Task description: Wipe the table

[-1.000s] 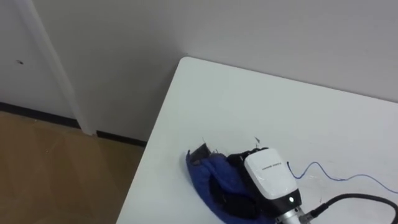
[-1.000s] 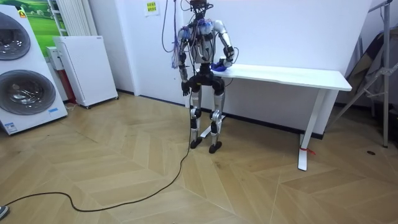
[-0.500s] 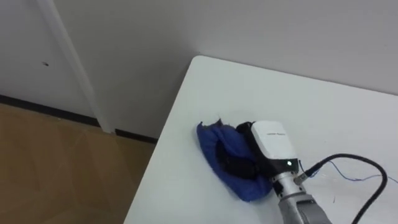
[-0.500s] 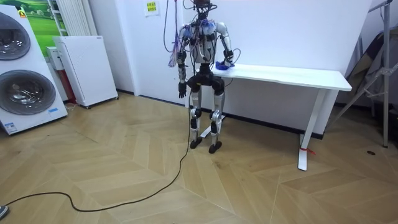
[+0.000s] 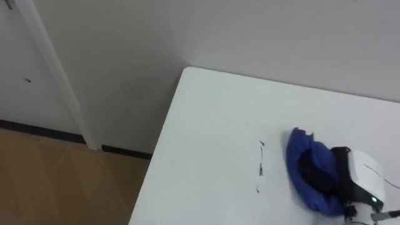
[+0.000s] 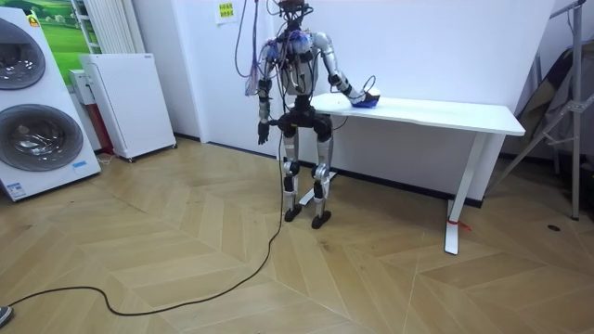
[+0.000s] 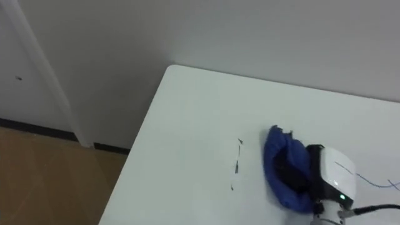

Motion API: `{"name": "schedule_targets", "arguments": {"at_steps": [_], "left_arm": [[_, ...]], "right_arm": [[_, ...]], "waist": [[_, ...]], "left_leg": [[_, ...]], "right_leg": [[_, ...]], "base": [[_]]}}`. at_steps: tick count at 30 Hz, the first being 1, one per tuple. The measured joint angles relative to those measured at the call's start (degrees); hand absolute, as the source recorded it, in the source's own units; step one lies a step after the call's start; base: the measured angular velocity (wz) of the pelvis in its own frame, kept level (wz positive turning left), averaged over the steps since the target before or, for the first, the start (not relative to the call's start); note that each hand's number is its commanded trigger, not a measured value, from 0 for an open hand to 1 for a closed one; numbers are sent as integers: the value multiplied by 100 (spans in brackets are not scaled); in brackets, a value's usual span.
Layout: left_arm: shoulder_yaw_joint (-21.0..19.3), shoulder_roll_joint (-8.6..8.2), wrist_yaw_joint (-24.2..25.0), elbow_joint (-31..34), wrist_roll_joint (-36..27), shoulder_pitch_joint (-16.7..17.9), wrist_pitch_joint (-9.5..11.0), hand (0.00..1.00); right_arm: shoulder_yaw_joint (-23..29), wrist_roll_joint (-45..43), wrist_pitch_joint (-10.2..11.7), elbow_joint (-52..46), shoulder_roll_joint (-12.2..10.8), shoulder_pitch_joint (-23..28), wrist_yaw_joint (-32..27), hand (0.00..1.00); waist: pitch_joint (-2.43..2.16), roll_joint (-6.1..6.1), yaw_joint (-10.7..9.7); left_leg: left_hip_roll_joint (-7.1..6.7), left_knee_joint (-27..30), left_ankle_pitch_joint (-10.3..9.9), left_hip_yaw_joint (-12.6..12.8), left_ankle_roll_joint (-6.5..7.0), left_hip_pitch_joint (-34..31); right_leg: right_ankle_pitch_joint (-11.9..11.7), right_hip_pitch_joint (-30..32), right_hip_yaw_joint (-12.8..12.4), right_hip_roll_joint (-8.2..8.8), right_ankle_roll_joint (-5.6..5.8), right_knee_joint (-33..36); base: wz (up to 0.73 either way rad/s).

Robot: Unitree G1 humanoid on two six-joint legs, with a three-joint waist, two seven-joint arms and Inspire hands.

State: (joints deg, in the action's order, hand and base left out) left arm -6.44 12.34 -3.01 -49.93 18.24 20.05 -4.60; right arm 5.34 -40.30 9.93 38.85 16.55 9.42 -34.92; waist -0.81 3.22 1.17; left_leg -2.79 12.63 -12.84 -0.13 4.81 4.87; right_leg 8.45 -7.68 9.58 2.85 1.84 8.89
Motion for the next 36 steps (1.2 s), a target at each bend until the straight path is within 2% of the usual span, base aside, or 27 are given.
{"name": "schedule_targets", "arguments": {"at_steps": [3, 5, 9, 11, 12, 14, 15, 16, 17, 18, 19, 21, 23, 24, 26, 27, 28, 30, 32, 34, 36], "left_arm": [[-11, -23, 0, 48, 0, -54, 1, 0], [50, -47, -26, 48, -6, -133, -1, 0], [442, -106, -137, 44, -59, -280, 0, 0], [578, -138, -153, 46, -54, -300, -1, 0], [590, -165, -154, 45, -45, -327, -6, 0], [612, -170, -168, -13, 13, -413, -29, 0], [707, -173, -173, -42, 20, -473, -62, 0], [822, -182, -174, -15, 20, -545, -90, 0], [857, -195, -174, -8, 24, -562, -104, 0], [900, -234, -174, -3, 30, -594, -139, 0], [900, -265, -174, -3, 31, -603, -143, 0], [943, -261, -174, 22, 26, -579, -181, 0], [941, -252, -175, 275, 21, -398, -245, 0], [929, -247, -175, 367, 21, -286, -249, 0], [883, -246, -175, 432, 26, -158, -251, 0], [814, -243, -176, 424, 45, -56, -246, 0], [671, -242, -178, 380, 29, -24, -236, 0], [442, -224, -185, 293, 18, 59, -239, 0], [257, -188, -189, 210, 54, 100, -239, 0], [183, -163, -189, 145, 53, 83, -239, 0], [178, -133, -183, 150, 47, 82, -241, 0]], "right_arm": [[91, -7, -8, 10, -8, 90, 9, 100], [66, -52, -128, -97, -50, 92, 11, 100], [-263, -144, -627, -641, -94, 104, 35, 100], [-556, -353, -878, -1044, -101, 100, 147, 100], [-836, -651, -1000, -1366, -105, 100, 291, 100], [-1250, -1026, -1092, -1846, -211, 57, 522, 100], [-1618, -1293, -1150, -2131, -241, -22, 684, 100], [-2022, -1542, -1173, -2262, -259, -221, 840, 100], [-2170, -1619, -1195, -2294, -289, -323, 919, 100], [-2431, -1704, -1220, -2341, -341, -513, 1044, 100], [-2601, -1744, -1223, -2347, -392, -682, 1161, 100], [-2670, -1713, -1225, -2336, -446, -780, 1240, 100], [-2644, -1531, -1220, -2239, -423, -746, 1204, 100], [-2563, -1450, -1152, -2127, -424, -693, 1124, 100], [-2361, -1389, -984, -2001, -415, -460, 959, 100], [-2178, -1364, -818, -1898, -388, -281, 812, 100], [-1949, -1277, -675, -1797, -374, -91, 628, 100], [-1576, -1149, -536, -1582, -366, 212, 325, 100], [-1188, -788, -325, -1265, -291, 524, -51, 100], [-874, -450, -279, -1050, -283, 618, -165, 100], [-672, -213, -276, -839, -276, 616, -192, 100]], "waist": [[15, 31, -51], [19, 24, -59], [39, -18, 43], [47, -37, 175], [59, -56, 305], [98, -53, 486], [136, -68, 635], [149, -91, 724], [154, -99, 754], [160, -103, 875], [173, -119, 940], [178, -127, 945], [174, -126, 907], [157, -121, 847], [127, -147, 768], [89, -119, 666], [89, -122, 564], [20, -104, 411], [-1, -94, 194], [-11, -87, 71], [-12, -84, 61]], "left_leg": [[0, -27, -1, -7, 2, 73], [4, -28, -4, -9, 3, 82], [22, -40, -11, 40, -9, 73], [52, -78, -14, 133, -20, 81], [80, -92, -21, 163, -35, 77], [114, -101, -32, 160, -61, 65], [122, -103, -27, 156, -71, 41], [120, -101, -22, 149, -78, -16], [120, -102, -20, 149, -80, -32], [116, -102, -19, 144, -80, -43], [109, -102, -6, 123, -74, -76], [94, -88, 16, 54, -57, -127], [80, -88, 30, -1, -52, -134], [77, -84, 30, -13, -52, -120], [74, -81, 30, -20, -52, -100], [73, -87, 34, -28, -46, -67], [69, -90, 34, -40, -46, -18], [64, -88, 34, -44, -45, 9], [30, -87, 30, -122, -35, 82], [-1, -87, 36, -177, -21, 116], [-8, -84, 30, -163, -12, 168]], "right_leg": [[0, -62, -4, -2, 1, -3], [0, -75, -12, -7, 1, -5], [-1, -33, -11, -27, -1, -3], [-9, 13, -27, -48, -14, 1], [-31, 56, -33, -77, -45, 1], [-46, 89, -23, -114, -68, -4], [-47, 115, -9, -123, -71, -4], [-49, 168, -4, -124, -74, -3], [-50, 183, -6, -125, -75, -4], [-50, 192, -5, -124, -75, -5], [-50, 211, -1, -119, -75, -12], [-50, 215, 7, -100, -75, -25], [-55, 207, 8, -91, -65, -25], [-55, 183, 23, -87, -65, -26], [-55, 155, 45, -82, -64, -27], [-54, 120, 76, -74, -63, -27], [-52, 67, 74, -73, -60, -32], [-51, 31, 90, -65, -58, -35], [-37, -67, 143, -35, -36, -30], [-30, -115, 137, -13, -25, -26], [-30, -152, 133, -10, -25, -16]], "base": [[0], [-2], [-10], [-28], [-33], [-18], [3], [3], [4], [6], [11], [25], [19], [6], [5], [6], [7], [2], [13], [11], [-3]]}}
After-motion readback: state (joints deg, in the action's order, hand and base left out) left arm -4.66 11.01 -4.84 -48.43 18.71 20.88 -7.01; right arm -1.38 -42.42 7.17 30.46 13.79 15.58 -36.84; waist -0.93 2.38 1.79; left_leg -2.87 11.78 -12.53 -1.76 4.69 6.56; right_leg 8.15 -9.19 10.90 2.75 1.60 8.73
